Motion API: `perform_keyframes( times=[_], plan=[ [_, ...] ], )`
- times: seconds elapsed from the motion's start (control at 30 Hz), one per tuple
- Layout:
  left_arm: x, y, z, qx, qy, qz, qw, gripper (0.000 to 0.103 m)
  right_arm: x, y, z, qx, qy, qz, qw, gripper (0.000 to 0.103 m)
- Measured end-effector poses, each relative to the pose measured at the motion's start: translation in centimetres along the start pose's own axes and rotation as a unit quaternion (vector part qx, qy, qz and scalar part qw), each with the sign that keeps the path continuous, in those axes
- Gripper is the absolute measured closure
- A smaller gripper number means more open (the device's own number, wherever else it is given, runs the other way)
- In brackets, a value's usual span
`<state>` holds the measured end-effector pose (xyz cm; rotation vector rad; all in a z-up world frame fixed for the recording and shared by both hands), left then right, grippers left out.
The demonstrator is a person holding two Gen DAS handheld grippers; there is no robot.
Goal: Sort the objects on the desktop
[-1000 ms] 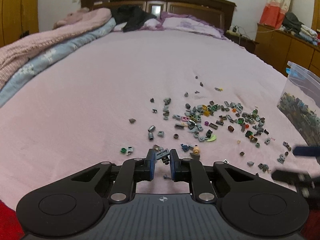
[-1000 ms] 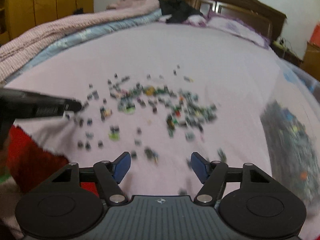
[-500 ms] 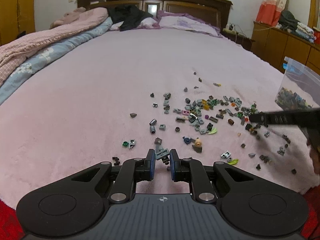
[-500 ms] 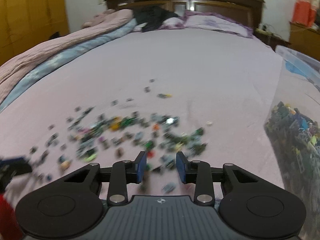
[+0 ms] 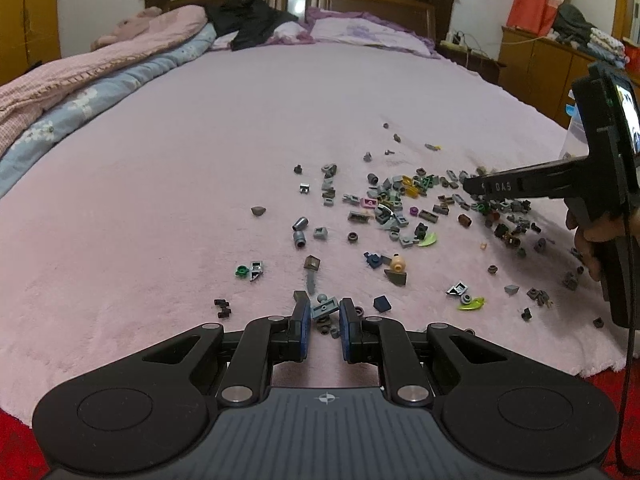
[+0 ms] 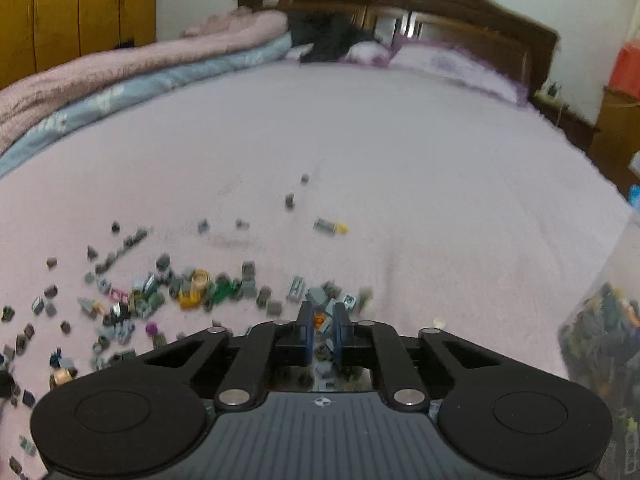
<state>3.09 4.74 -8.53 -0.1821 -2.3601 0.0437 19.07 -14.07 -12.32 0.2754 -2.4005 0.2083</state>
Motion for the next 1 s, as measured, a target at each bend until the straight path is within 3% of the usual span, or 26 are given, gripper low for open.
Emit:
perform_keyframes(
  times=[0.23, 0.27, 0.5, 0.6, 0.8, 1.0],
  plan=[
    [0.9, -0.3, -0.6, -0.010, -0.015, -0.002, 0.9998, 0.086, 1.5, 0.7, 0.0, -0.005, -0.010, -0.001, 1.000, 0.094],
    [1.1, -0.4, -0.8, -0.012, -0.018, -0.002, 0.9998, 0.086, 2.3, 1.0, -0.2, -0.008, -0.017, -0.006, 1.000, 0.102],
    [2.4, -1.6, -2.0, -0.029, -0.039, 0.008, 0.9988, 0.086, 8.7, 2.5, -0.4, -0.008, -0.067, -0.032, 0.997, 0.102],
    [2.7, -2.0, -2.1, -0.032, -0.042, 0.010, 0.9986, 0.086, 10.3, 2.8, 0.1, 0.005, -0.063, -0.039, 0.997, 0.099],
    [2.8, -1.9, -2.0, -0.031, -0.040, 0.010, 0.9987, 0.086, 7.2, 1.9, -0.4, 0.023, -0.032, -0.020, 0.999, 0.087],
    [2.0, -1.2, -1.7, -0.022, -0.028, 0.007, 0.9993, 0.086, 1.7, 1.1, -0.5, 0.027, 0.013, -0.011, 0.999, 0.087]
  ],
)
Point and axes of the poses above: each gripper's, at about its wrist camera, not at the fingertips, and x roughly against the way its jaws point, y to its left, z to its underside, the point moved 7 cm from there along -x, roughly the way its jaws point, and after that the axes turned 3 degrees about z, right-handed, at the moved point
